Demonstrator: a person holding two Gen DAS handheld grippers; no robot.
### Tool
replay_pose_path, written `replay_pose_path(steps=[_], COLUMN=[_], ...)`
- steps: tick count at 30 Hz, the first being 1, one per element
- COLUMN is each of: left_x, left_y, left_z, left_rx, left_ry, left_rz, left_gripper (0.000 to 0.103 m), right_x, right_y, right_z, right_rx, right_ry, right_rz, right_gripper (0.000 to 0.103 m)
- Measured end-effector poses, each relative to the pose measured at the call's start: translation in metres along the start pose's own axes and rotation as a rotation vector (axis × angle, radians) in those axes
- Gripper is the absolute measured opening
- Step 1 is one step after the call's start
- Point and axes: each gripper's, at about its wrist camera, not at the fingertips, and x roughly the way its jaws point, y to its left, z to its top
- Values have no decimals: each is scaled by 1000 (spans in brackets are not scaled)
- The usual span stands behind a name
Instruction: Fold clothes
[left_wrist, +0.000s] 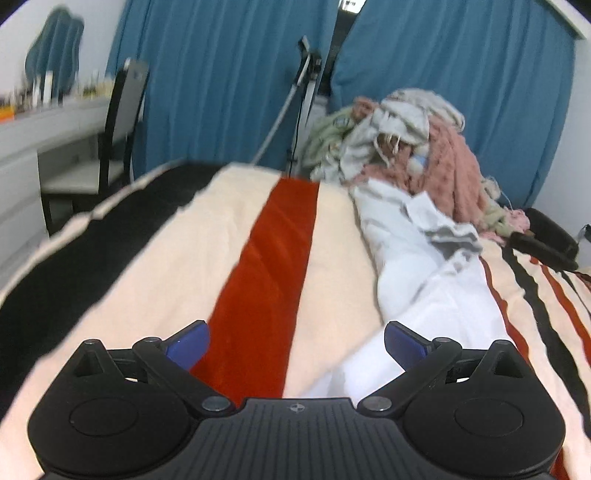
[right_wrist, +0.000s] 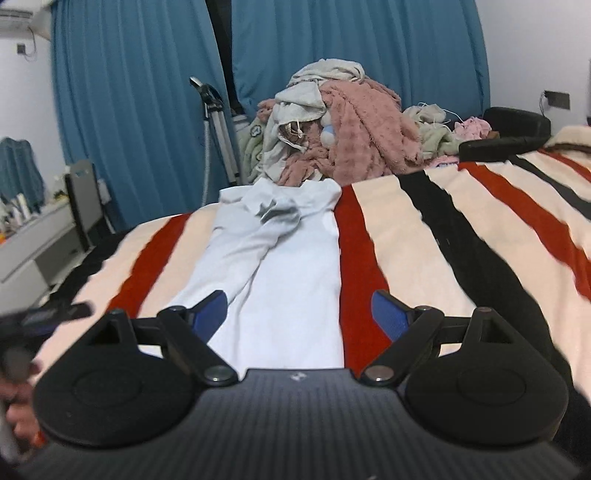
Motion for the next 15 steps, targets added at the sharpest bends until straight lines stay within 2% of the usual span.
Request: replay_pose_path(steps=[4,7,9,10,13,14,15], left_x=[-1,0,4,7,9,9,8], left_y=[19,37,47,52,54,53,51], left_z=[-11,-18,-23,-26,-31,-32,-33], left_rx=[-69,-179,-239,-265,-275,-268,-256], left_ry=[111,181,228,252,274,277,283], left_rz=[44,34,36,41,42,42,43], left_gripper=[95,85,71,69,59,48,32], right_x=[-27,-30,-32,-33,-35,-35,-35], right_y=[-18,-27,-32,-34,-41,-43,-46], right_z=[-23,-24,-23,-23,-26,-27,-27], right_rx=[133,205,233,246,286,302,319], right_ry=[7,-1,-16,-24,-32,-31,-30], right_rz=[-44,-49,-46,-51,-64,-63,-61], right_gripper=[87,86,86,86,86,86,86])
